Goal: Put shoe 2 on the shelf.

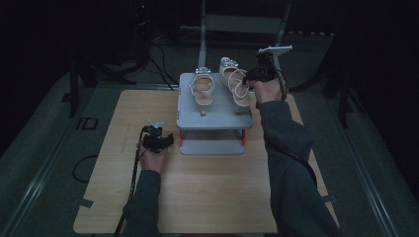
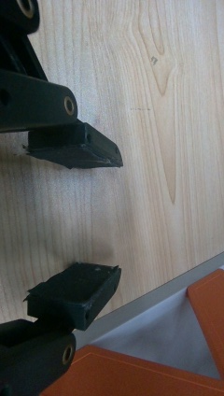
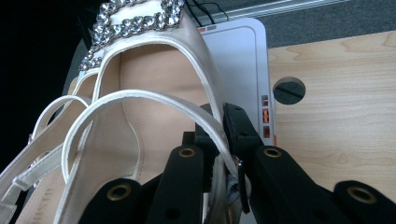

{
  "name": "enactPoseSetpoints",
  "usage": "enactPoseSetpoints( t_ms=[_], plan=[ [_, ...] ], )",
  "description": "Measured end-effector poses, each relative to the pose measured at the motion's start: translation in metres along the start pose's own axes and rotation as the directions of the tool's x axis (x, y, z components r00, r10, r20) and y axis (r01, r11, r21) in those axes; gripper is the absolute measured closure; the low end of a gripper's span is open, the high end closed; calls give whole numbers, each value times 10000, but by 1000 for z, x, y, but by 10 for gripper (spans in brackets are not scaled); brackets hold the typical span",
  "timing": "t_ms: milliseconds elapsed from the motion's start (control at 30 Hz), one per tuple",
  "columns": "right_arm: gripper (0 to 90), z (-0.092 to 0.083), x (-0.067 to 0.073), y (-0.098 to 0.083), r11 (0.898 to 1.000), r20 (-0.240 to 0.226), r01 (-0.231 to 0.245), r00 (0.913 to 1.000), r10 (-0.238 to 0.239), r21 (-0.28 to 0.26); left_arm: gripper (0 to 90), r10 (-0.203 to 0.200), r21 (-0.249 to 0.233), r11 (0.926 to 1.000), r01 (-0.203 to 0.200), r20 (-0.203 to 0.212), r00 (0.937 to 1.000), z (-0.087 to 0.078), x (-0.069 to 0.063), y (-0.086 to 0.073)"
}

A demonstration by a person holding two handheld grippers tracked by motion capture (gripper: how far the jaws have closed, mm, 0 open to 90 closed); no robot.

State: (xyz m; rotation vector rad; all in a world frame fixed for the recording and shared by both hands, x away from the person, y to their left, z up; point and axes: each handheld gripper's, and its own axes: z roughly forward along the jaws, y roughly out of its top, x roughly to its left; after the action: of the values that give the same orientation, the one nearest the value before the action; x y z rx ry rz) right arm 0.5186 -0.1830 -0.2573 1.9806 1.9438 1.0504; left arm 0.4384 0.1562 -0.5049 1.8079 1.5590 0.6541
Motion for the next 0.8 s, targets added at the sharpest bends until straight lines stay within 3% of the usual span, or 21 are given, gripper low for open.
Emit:
enactPoseSetpoints(
  t_ms=[233, 800],
  plan=[
    [856, 6, 6, 2, 10000, 18, -35, 10000, 35, 2, 404, 37, 8, 10000, -37, -10, 10000, 0, -1, 0],
    [855, 26, 15, 2, 9992, 568, -132, 9983, 111, 383, 399, 62, 17, 10000, -62, -27, 10000, 0, -1, 0]
  ],
)
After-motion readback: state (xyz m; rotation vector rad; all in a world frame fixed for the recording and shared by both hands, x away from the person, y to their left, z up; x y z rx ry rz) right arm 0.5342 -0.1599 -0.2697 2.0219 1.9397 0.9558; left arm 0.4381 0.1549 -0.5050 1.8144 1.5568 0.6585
